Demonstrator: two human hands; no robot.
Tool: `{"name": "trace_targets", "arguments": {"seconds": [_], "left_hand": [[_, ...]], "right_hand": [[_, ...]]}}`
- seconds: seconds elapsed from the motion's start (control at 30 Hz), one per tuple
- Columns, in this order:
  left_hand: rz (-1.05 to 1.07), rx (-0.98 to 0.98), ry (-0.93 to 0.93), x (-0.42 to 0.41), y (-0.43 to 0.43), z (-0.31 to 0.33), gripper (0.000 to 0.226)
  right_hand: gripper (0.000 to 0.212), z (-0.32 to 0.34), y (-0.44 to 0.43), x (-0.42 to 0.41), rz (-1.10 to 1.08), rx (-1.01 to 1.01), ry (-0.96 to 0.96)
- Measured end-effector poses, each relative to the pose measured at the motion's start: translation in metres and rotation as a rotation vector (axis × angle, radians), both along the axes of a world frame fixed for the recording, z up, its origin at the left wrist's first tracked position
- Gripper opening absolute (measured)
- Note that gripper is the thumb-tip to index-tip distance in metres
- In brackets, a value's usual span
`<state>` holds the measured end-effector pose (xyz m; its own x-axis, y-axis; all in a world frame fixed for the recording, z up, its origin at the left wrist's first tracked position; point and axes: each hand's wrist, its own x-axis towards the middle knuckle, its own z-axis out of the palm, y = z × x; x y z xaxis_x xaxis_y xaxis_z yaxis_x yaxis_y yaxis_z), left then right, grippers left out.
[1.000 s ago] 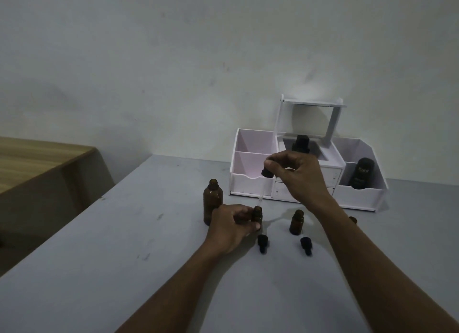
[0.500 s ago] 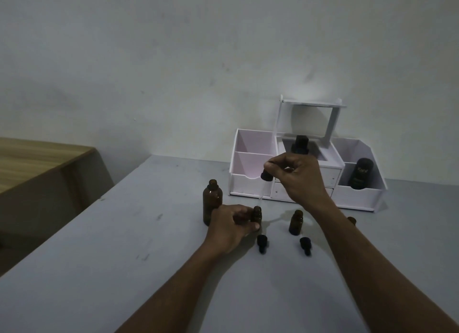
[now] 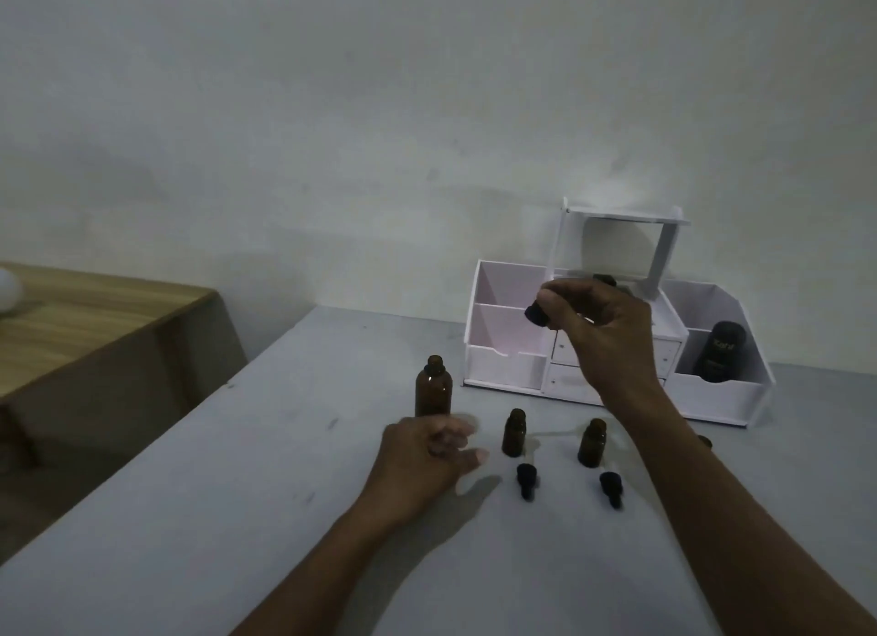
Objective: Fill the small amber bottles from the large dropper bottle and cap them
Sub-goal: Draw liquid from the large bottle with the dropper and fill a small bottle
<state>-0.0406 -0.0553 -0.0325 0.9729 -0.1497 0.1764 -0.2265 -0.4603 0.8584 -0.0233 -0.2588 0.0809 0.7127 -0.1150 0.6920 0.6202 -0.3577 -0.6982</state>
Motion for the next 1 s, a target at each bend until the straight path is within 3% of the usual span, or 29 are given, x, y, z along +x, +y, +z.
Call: {"name": "trace_targets", "arguments": {"seconds": [0.13, 0.33, 0.4, 0.6, 1.0], "left_hand": [[0.199, 0.030, 0.008, 0.002, 0.040, 0.007, 0.024], [0.230, -0.113, 0.006, 0.019, 0.040, 0.004, 0.076], [0.208, -0.141, 0.006, 0.026, 0.033, 0.004, 0.083], [0.118, -0.192, -0.010, 0.032, 0.031, 0.002, 0.056], [0.077, -0.339, 0.051, 0.035, 0.043, -0.001, 0.053]], "right_hand": [[0.011, 0.009, 0.016, 0.000, 0.022, 0.064, -0.020], [0.013, 0.020, 0.037, 0.009, 0.018, 0.037, 0.000], [0.016, 0.020, 0.041, 0.014, 0.019, 0.006, 0.017], [0.011, 0.016, 0.048, 0.021, 0.031, -0.042, 0.039], [0.006, 0.016, 0.057, 0.027, 0.055, -0.069, 0.042]]}}
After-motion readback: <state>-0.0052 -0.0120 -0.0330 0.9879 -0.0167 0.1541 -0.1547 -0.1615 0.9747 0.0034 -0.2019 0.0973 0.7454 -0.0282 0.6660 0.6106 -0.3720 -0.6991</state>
